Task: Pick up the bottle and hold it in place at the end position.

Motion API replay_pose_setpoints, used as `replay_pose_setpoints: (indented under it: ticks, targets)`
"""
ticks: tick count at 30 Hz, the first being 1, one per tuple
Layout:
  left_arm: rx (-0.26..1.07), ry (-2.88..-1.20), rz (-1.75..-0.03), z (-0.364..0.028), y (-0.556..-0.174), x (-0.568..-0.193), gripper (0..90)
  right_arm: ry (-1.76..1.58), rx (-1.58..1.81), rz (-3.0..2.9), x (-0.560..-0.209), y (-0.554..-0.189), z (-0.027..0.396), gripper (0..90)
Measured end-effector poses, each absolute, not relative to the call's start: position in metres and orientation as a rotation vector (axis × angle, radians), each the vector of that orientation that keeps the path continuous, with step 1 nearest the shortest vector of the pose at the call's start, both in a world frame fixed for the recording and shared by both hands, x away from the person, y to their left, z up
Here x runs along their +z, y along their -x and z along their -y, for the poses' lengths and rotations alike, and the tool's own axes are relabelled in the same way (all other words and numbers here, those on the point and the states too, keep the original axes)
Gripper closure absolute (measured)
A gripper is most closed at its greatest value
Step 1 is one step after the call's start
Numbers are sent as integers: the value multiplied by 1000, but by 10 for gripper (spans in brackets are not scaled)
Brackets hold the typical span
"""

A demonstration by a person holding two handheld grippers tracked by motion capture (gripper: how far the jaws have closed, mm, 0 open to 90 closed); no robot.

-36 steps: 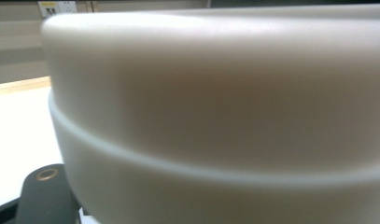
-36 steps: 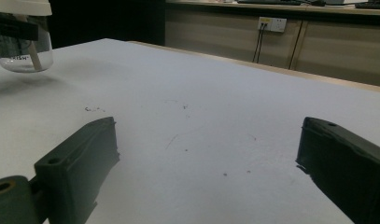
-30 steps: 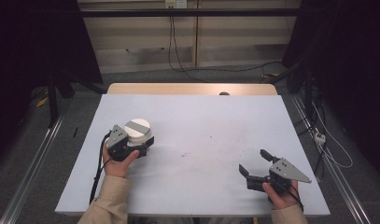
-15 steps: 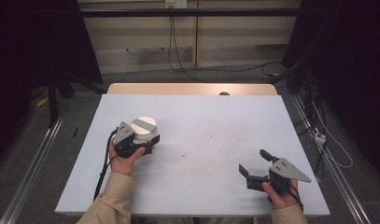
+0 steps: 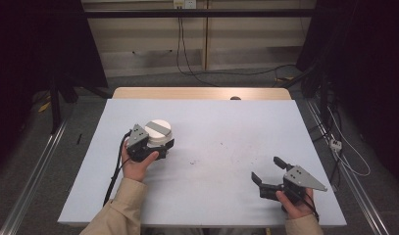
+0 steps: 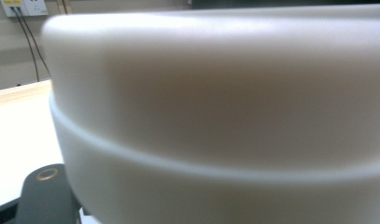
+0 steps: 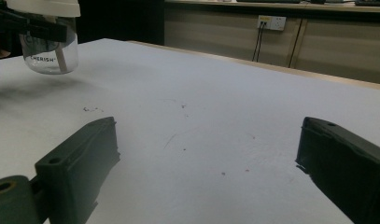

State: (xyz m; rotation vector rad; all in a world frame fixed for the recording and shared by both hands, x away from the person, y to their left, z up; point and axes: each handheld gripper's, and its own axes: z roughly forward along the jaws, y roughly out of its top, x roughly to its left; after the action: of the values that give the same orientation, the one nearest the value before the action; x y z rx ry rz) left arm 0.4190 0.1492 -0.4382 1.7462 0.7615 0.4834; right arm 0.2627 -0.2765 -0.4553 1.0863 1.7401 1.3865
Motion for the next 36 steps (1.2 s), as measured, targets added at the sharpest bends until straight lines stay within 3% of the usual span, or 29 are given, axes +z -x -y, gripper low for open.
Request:
replay_pose_setpoints:
  ticks: [36]
  targets:
    - [431, -1781, -724, -111, -439, -438, 184, -1096, 1381, -1741, -456, -263, 279, 48]
